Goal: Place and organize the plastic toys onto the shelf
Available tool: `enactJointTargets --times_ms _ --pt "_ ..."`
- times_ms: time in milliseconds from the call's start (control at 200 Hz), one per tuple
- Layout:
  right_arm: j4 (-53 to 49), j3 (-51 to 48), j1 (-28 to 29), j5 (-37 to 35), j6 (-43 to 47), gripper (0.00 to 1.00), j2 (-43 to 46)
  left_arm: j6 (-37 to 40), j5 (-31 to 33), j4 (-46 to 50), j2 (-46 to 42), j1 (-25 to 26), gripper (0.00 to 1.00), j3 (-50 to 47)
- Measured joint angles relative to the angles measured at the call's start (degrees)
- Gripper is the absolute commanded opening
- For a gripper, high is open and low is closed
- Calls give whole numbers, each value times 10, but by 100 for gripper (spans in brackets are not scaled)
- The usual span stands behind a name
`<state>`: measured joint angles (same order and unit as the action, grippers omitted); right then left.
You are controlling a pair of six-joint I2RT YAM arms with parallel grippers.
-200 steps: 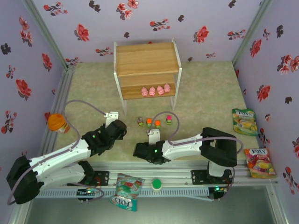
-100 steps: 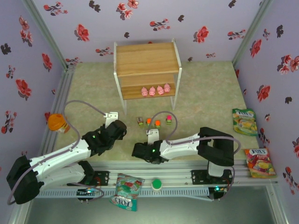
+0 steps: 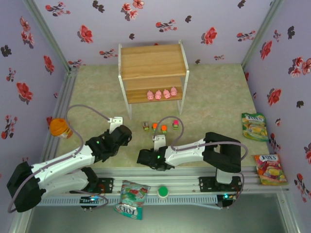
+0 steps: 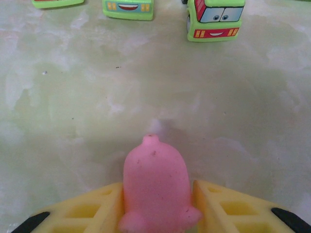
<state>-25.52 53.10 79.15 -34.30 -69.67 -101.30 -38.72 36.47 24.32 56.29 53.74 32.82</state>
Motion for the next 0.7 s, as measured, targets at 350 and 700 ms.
enactJointTargets --times_ms 350,700 --pt "-1 0 3 0 0 42 0 0 0 0 0 0 51 -1" --pt "-2 1 4 0 0 32 -2 0 0 0 0 0 51 -1"
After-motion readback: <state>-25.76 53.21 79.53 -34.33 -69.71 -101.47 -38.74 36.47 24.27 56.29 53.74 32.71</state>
